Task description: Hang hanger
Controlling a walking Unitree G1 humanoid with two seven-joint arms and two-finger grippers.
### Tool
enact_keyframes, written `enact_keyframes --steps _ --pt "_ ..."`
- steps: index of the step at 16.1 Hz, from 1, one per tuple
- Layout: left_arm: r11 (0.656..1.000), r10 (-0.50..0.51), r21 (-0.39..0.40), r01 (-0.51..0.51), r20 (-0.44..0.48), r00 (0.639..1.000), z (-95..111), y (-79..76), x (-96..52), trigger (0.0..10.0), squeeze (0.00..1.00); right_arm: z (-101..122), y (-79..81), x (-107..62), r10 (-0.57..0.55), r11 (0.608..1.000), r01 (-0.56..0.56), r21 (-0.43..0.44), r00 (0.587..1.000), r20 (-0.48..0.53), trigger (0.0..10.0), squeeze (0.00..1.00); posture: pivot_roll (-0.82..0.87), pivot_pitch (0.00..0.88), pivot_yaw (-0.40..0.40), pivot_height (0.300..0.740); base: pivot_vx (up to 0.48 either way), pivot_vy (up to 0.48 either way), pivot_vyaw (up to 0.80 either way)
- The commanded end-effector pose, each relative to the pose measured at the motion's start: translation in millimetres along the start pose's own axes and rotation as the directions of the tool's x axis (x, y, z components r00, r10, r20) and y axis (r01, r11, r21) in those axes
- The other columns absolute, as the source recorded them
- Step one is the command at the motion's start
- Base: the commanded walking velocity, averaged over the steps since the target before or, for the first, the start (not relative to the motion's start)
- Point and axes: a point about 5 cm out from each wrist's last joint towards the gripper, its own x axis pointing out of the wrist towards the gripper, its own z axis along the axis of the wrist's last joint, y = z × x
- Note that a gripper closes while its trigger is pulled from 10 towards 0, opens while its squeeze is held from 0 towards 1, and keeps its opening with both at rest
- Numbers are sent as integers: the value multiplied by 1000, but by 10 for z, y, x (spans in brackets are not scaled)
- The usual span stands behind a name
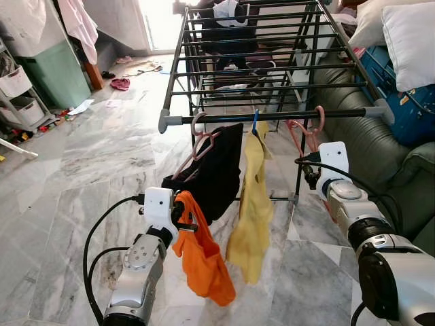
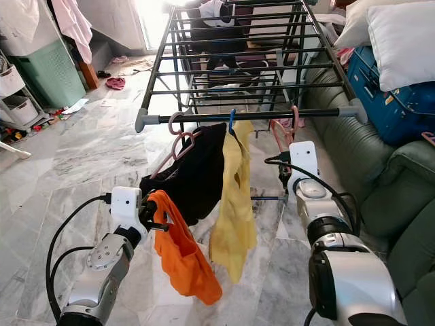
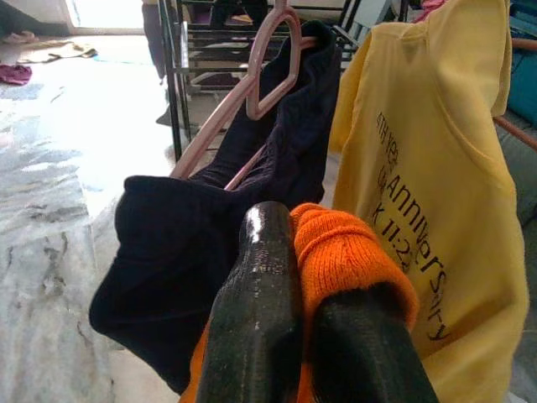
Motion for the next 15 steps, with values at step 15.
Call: enact_keyframes --steps 15 --pt "1000 -24 6 24 16 1000 47 -8 4 10000 0 -43 -17 0 1 998 1 57 999 -42 0 0 -65 0 67 740 0 0 0"
